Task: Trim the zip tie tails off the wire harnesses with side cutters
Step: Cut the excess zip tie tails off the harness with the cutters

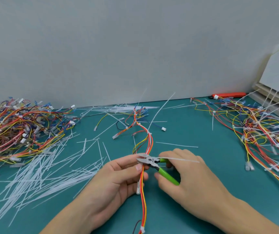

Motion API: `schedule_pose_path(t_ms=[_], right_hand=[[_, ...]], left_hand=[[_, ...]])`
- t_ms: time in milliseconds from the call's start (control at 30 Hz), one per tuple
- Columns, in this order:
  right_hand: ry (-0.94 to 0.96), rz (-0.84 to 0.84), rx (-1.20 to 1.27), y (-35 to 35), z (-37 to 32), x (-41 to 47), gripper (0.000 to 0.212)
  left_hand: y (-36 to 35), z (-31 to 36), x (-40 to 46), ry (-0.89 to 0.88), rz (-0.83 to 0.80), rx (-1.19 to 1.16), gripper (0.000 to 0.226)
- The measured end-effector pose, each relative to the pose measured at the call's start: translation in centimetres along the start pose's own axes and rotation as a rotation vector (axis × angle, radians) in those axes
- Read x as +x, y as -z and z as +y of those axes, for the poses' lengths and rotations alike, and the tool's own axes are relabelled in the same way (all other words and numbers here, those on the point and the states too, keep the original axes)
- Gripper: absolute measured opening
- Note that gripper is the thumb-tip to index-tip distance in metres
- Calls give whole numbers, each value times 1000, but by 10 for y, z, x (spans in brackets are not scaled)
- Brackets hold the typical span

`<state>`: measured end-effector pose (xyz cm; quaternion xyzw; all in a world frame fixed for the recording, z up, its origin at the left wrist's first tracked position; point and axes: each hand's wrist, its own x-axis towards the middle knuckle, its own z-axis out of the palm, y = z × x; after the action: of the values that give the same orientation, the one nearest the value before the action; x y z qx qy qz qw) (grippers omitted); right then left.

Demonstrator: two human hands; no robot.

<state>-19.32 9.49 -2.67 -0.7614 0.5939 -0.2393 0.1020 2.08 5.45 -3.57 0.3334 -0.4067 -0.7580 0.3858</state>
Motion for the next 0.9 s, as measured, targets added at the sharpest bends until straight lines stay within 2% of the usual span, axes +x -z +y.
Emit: schedule_pose_path(t_ms=[167,567,900], right_hand=[[8,-18,34,1,4,0,45],[-39,-25,109,5,0,-1,24],[11,20,138,-8,2,-1,41]], left_hand=[[-2,-1,0,-16,26,28,38],[-6,-2,-2,-42,107,18,39],[-5,-1,-3,-52,114,17,35]])
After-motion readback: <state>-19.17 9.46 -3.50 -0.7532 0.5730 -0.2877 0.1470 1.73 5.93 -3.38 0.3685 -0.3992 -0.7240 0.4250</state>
